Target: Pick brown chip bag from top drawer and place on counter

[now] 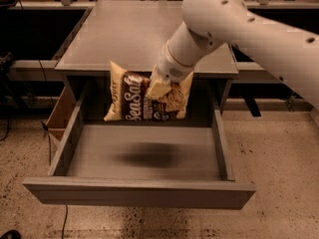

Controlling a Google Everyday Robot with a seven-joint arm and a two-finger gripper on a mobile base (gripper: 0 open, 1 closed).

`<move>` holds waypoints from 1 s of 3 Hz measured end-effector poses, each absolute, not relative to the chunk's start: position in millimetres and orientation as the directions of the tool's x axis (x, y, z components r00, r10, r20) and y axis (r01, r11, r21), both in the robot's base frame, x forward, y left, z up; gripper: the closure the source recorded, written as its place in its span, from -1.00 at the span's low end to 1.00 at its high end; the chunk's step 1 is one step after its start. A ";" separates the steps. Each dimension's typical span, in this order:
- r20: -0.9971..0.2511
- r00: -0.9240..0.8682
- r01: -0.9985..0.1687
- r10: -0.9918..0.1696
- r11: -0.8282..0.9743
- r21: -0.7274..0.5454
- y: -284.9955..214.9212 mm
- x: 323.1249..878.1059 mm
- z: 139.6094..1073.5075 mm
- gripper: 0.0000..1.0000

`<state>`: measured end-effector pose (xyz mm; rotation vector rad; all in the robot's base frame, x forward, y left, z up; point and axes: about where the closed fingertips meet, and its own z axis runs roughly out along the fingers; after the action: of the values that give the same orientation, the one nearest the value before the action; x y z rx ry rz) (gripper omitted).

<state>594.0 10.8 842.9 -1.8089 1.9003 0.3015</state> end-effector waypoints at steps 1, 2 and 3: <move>-0.532 0.027 -0.978 -0.846 0.087 -0.187 35.1 612.9 900.8 1.00; -0.571 0.064 -0.963 -0.818 0.099 -0.250 63.0 648.5 949.5 1.00; -0.606 0.091 -0.938 -0.790 0.136 -0.318 78.9 686.5 972.0 1.00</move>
Offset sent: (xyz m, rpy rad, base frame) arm 0.1023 0.0850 0.1794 0.1725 -0.1980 0.0085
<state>686.5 78.9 972.0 -1.6784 1.7232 0.2711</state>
